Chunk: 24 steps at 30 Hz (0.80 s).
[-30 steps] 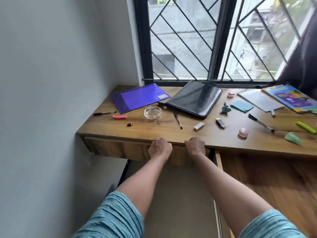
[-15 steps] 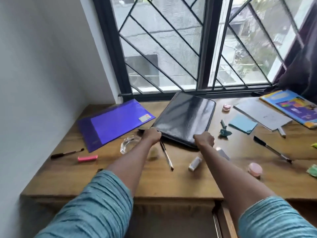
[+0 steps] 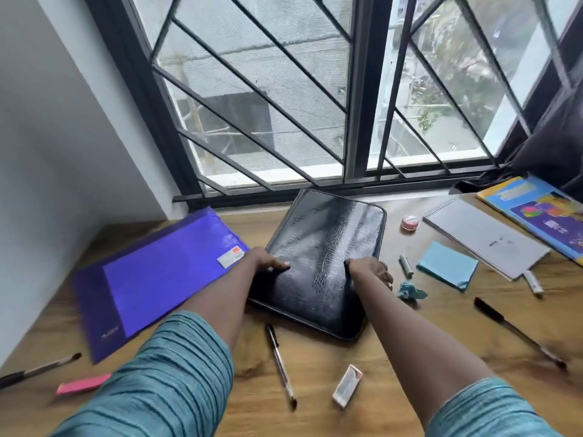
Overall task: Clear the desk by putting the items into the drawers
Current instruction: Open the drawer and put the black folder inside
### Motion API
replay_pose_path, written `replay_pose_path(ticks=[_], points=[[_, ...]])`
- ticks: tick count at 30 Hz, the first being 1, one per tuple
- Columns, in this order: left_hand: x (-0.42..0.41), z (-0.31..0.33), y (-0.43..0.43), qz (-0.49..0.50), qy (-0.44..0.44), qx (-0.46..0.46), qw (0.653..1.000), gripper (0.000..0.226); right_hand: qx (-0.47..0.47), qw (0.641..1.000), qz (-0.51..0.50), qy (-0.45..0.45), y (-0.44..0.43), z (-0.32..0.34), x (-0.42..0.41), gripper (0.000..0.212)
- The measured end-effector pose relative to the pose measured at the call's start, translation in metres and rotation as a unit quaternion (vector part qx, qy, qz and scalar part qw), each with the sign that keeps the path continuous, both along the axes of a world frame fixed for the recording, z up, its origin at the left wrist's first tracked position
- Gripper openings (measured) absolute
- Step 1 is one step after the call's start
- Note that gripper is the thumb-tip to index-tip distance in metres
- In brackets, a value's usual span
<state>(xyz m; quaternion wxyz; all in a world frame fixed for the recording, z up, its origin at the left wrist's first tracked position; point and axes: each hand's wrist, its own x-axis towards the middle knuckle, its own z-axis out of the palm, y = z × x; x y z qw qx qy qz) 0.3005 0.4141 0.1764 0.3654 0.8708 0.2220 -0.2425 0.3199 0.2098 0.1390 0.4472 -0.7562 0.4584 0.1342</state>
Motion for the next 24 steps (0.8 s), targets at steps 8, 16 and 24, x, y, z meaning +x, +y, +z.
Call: replay_pose_path(ticks=[8,16,24], points=[[0.008,0.009,0.002,0.032,0.024,-0.078,0.996,0.024,0.132,0.984,0.024,-0.116,-0.031,-0.017,0.012,0.052],[-0.023,0.049,0.007,0.054,0.033,-0.140,0.988,0.022,0.366,0.911,0.018,-0.187,-0.032,0.026,-0.012,0.006],[-0.118,0.093,0.015,0.093,-0.149,-0.232,0.957,0.029,0.374,0.868,0.085,-0.316,-0.030,0.115,-0.102,0.040]])
